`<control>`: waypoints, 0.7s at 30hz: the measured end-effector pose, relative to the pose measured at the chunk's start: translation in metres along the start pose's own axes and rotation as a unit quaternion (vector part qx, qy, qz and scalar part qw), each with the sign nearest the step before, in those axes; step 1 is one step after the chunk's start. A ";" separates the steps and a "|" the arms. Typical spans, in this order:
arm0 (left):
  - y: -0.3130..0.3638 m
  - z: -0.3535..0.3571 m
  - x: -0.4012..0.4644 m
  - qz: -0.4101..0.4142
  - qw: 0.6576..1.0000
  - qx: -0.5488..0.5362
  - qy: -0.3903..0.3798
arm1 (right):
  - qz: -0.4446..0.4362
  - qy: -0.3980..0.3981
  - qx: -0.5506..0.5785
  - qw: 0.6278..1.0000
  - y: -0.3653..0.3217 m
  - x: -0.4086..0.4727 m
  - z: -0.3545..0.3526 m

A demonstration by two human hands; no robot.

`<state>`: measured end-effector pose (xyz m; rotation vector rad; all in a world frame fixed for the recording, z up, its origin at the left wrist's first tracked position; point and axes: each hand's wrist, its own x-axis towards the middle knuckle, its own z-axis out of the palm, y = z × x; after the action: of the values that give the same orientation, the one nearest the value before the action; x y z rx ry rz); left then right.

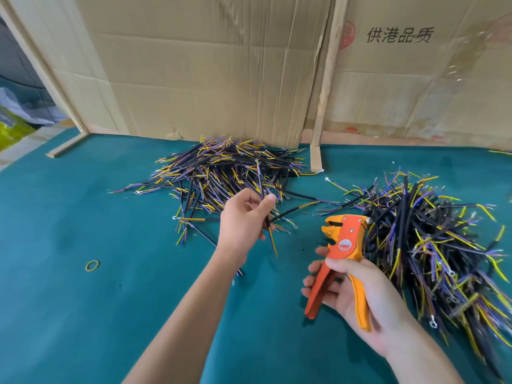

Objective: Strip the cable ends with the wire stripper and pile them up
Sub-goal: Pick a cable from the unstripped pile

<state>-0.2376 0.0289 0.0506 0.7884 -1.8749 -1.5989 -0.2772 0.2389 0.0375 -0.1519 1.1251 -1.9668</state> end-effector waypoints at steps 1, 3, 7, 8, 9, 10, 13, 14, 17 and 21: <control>0.000 0.001 0.000 0.013 1.000 0.024 0.006 | -0.001 0.002 0.001 1.000 0.000 0.000 0.000; 0.000 0.001 -0.001 0.043 0.995 0.079 0.034 | -0.001 0.003 0.007 1.000 0.000 0.000 0.000; -0.002 0.010 -0.019 0.102 0.988 0.113 0.034 | -0.011 -0.007 0.019 1.000 -0.003 -0.001 -0.001; -0.004 0.013 -0.026 0.114 0.987 0.113 0.016 | -0.020 -0.012 0.023 0.999 -0.004 -0.002 -0.001; -0.005 0.017 -0.035 0.128 0.985 0.112 0.001 | -0.032 -0.023 0.030 0.999 -0.006 -0.003 -0.002; -0.006 0.021 -0.044 0.142 0.984 0.107 -0.012 | -0.046 -0.037 0.036 0.998 -0.009 -0.003 -0.003; -0.011 0.029 -0.067 0.169 0.980 0.087 -0.050 | -0.087 -0.083 0.053 0.991 -0.016 -0.007 -0.007; -0.014 0.030 -0.072 0.168 0.980 0.087 -0.061 | -0.098 -0.090 0.058 0.989 -0.017 -0.008 -0.009; -0.022 0.031 -0.082 0.143 0.983 0.093 -0.067 | -0.114 -0.088 0.050 0.988 -0.021 -0.009 -0.011; -0.027 0.030 -0.090 0.107 0.985 0.090 -0.099 | -0.114 -0.074 0.037 0.990 -0.021 -0.010 -0.012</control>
<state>-0.1965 0.1117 0.0164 0.4922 -2.1885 -1.4315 -0.2889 0.2589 0.0489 -0.3970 0.9717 -2.1555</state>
